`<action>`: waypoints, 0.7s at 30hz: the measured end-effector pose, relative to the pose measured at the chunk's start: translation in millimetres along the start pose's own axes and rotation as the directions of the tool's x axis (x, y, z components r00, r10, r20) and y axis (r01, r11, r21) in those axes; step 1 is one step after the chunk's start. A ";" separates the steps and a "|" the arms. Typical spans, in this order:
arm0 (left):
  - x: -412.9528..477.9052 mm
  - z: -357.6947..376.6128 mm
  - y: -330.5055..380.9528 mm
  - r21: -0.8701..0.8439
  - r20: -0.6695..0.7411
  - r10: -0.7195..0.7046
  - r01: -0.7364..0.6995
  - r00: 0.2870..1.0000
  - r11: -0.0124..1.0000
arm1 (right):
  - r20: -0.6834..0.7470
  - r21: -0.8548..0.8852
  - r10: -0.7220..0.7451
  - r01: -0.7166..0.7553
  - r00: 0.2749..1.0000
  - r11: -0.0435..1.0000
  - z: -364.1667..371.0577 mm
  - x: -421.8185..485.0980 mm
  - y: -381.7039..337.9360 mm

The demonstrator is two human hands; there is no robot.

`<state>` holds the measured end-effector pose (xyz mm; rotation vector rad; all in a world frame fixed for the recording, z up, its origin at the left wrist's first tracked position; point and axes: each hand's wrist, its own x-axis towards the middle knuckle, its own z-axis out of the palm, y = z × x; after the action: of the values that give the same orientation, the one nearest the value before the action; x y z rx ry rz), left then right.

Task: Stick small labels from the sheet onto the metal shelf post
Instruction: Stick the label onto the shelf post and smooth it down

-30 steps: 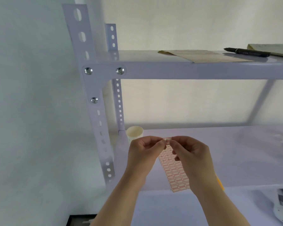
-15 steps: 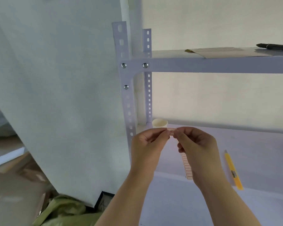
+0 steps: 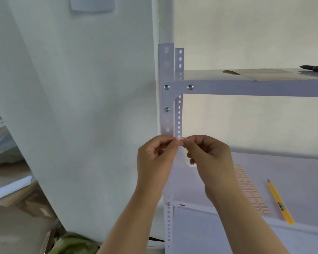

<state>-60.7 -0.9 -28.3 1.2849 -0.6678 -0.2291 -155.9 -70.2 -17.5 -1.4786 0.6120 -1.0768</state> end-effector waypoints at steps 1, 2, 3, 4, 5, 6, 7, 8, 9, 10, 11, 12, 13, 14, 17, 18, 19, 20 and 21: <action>6.2 -4.2 0.5 0.013 0.012 0.001 -0.001 1.000 1.000 | -0.010 -0.002 -0.008 0.008 1.000 1.000 6.0 2.2 -0.7; 12.4 -8.2 0.5 0.023 0.023 0.002 -0.002 1.000 1.000 | -0.022 -0.010 -0.019 0.019 1.000 1.000 12.1 4.5 -1.1; 18.1 -12.0 0.8 0.025 0.030 0.002 -0.003 1.000 1.000 | -0.033 -0.019 -0.030 0.030 0.999 0.999 17.4 6.9 -1.5; 24.1 -15.2 0.5 0.020 0.038 0.007 -0.008 0.999 1.000 | -0.044 -0.028 -0.043 0.041 0.998 0.999 22.5 10.0 -1.5; 29.4 -18.1 0.5 0.013 0.047 0.017 -0.018 0.999 1.000 | -0.055 -0.036 -0.056 0.054 0.997 0.998 26.5 12.9 -1.3; 34.1 -20.3 0.5 0.009 0.056 0.032 -0.032 0.998 0.999 | -0.066 -0.043 -0.071 0.068 0.995 0.997 30.2 15.8 -1.3; 38.3 -22.1 0.4 0.009 0.063 0.048 -0.049 0.997 0.999 | -0.077 -0.049 -0.086 0.083 0.993 0.995 33.2 18.4 -1.2; 42.3 -23.3 -0.3 0.013 0.064 0.066 -0.067 0.996 0.998 | -0.088 -0.057 -0.103 0.098 0.991 0.994 36.0 21.0 -1.0; 45.9 -24.0 -1.5 0.017 0.062 0.084 -0.086 0.994 0.996 | -0.101 -0.068 -0.122 0.116 0.987 0.991 38.3 23.4 -0.6; 49.3 -24.0 -3.4 0.020 0.060 0.103 -0.105 0.993 0.994 | -0.114 -0.083 -0.144 0.135 0.983 0.987 40.4 25.7 0.3; 51.8 -24.1 -5.1 0.024 0.058 0.121 -0.122 0.991 0.992 | -0.127 -0.101 -0.166 0.154 0.978 0.983 42.2 27.7 1.2; 53.5 -23.9 -6.7 0.029 0.054 0.137 -0.138 0.989 0.990 | -0.138 -0.120 -0.186 0.170 0.973 0.978 43.8 29.3 2.4; 54.6 -23.6 -8.0 0.034 0.050 0.152 -0.153 0.987 0.988 | -0.148 -0.139 -0.201 0.181 0.968 0.974 44.9 30.9 4.0; 55.5 -23.4 -9.3 0.038 0.044 0.164 -0.166 0.985 0.985 | -0.156 -0.159 -0.214 0.189 0.964 0.969 46.1 32.1 5.5; 58.3 -22.9 -12.7 0.048 0.030 0.198 -0.199 0.980 0.979 | -0.171 -0.209 -0.247 0.210 0.954 0.955 48.4 34.9 9.6; 59.5 -22.7 -13.7 0.054 0.024 0.210 -0.211 0.977 0.976 | -0.172 -0.223 -0.259 0.219 0.950 0.950 49.2 35.6 10.3; 60.7 -22.5 -14.4 0.057 0.019 0.223 -0.224 0.975 0.973 | -0.174 -0.238 -0.275 0.230 0.946 0.944 49.9 35.9 10.8; 62.0 -22.2 -15.1 0.059 0.015 0.239 -0.239 0.971 0.969 | -0.177 -0.254 -0.293 0.244 0.939 0.936 50.8 35.9 11.2; 62.9 -22.1 -15.5 0.062 0.013 0.256 -0.256 0.967 0.965 | -0.181 -0.266 -0.311 0.258 0.933 0.929 51.5 35.6 11.5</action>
<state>5.1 -19.8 -24.8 1.2440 -0.8429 0.0009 -92.8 -78.2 -14.9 -1.7078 0.7149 -1.4500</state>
